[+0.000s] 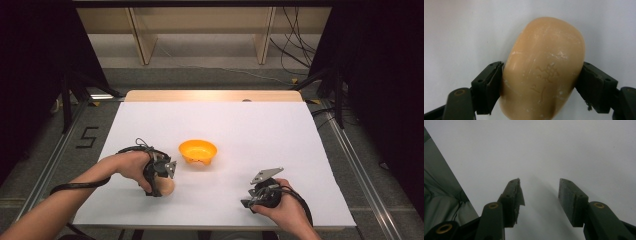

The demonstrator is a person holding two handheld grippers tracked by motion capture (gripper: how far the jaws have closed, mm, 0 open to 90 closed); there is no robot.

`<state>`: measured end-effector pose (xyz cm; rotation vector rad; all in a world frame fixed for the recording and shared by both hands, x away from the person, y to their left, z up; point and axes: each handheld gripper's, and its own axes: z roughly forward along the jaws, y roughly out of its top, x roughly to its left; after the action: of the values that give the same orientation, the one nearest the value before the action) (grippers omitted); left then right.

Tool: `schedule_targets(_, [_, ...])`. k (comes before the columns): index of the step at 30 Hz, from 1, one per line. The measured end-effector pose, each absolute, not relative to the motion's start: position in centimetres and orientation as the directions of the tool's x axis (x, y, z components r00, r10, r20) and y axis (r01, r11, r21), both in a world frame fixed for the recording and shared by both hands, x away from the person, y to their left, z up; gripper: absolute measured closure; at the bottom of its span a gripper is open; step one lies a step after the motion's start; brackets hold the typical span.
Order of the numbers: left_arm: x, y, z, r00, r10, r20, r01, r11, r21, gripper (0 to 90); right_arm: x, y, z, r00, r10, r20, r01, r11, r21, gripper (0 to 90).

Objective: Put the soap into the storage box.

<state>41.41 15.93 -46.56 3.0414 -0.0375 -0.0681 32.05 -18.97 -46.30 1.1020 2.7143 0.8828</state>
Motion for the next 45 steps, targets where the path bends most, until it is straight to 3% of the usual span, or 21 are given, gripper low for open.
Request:
schedule_targets(3, [41.3, 15.8, -46.4, 0.999, 0.013, -0.042, 0.016, -0.998, 0.058, 27.1, 32.1, -19.0, -46.4, -0.738, 0.662, 0.131, 0.609, 0.569, 0.552, 52.8])
schedule_targets(10, [41.2, 16.1, -46.3, 0.997, 0.059, -0.057, 0.062, -0.996, 0.057, 29.5, 32.1, -19.1, -46.3, -0.736, 0.665, 0.131, 0.614, 0.573, 0.542, 52.7])
schedule_targets(24, [41.3, 17.0, -46.1, 0.986, 0.140, -0.091, 0.151, -0.980, 0.132, 30.7, 32.1, -19.0, -46.2, -0.728, 0.672, 0.135, 0.619, 0.561, 0.550, 52.5])
schedule_targets(28, [41.5, 17.1, -45.9, 0.988, 0.137, -0.069, 0.146, -0.976, 0.159, 30.8, 31.9, -18.9, -46.0, -0.695, 0.701, 0.160, 0.661, 0.535, 0.525, 52.4])
schedule_targets(31, [41.5, 17.2, -45.7, 0.987, 0.143, -0.067, 0.153, -0.971, 0.185, 30.8, 32.0, -19.0, -46.1, -0.727, 0.671, 0.145, 0.624, 0.558, 0.547, 52.4])
schedule_targets(45, [41.7, 17.2, -44.6, 0.984, 0.169, -0.056, 0.177, -0.961, 0.213, 31.0, 31.9, -19.0, -46.1, -0.719, 0.678, 0.152, 0.634, 0.551, 0.543, 52.0])
